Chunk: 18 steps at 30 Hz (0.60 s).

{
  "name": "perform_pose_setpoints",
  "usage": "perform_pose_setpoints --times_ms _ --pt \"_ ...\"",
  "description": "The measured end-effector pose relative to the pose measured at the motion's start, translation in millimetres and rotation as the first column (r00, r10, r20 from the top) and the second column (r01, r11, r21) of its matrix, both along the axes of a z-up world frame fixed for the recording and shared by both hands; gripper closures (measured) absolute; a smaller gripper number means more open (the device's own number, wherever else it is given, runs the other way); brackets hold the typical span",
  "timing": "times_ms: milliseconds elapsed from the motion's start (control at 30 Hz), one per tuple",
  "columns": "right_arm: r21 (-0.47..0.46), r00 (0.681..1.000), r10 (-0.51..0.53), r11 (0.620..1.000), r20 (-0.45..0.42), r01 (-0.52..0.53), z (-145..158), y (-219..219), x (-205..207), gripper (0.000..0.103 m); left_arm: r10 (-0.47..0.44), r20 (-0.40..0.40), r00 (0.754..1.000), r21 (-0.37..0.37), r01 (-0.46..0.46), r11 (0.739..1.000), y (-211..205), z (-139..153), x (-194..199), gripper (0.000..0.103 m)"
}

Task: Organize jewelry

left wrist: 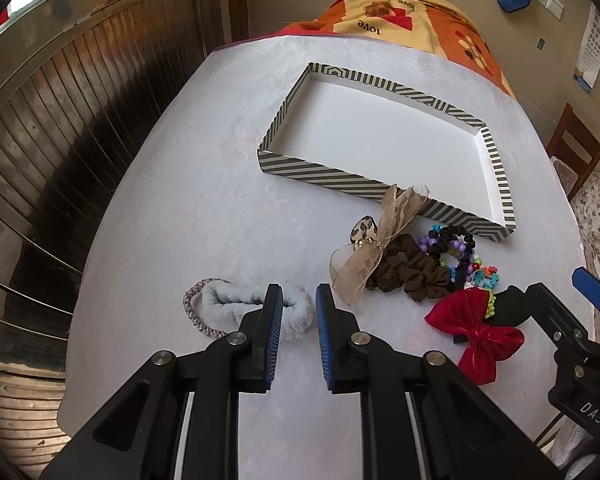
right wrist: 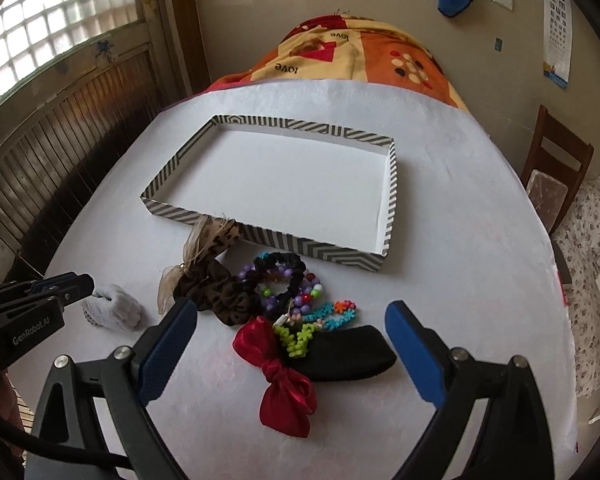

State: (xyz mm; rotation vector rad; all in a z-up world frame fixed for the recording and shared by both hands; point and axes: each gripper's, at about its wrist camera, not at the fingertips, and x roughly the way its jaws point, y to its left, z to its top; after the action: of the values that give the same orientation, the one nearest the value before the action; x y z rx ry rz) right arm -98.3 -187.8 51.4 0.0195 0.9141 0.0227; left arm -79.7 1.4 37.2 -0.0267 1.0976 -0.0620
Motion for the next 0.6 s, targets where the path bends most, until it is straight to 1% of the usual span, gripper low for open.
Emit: perform_pose_setpoints --times_ms 100,300,600 --pt "-0.009 1.000 -0.002 1.000 -0.002 0.002 1.2 -0.8 0.0 0.006 -0.001 0.003 1.000 -0.013 0.001 1.000 0.8 0.3 -0.5 0.094" --pt "-0.014 0.999 -0.019 1.000 -0.026 0.018 -1.3 -4.7 3.8 0.006 -0.015 0.005 1.000 -0.013 0.015 1.000 -0.3 -0.4 -0.3 0.094" --pt "-0.023 0.999 -0.018 1.000 -0.026 0.017 -2.9 -6.4 4.6 0.006 -0.021 -0.036 0.999 -0.016 0.020 1.000 1.7 -7.8 2.7 0.094"
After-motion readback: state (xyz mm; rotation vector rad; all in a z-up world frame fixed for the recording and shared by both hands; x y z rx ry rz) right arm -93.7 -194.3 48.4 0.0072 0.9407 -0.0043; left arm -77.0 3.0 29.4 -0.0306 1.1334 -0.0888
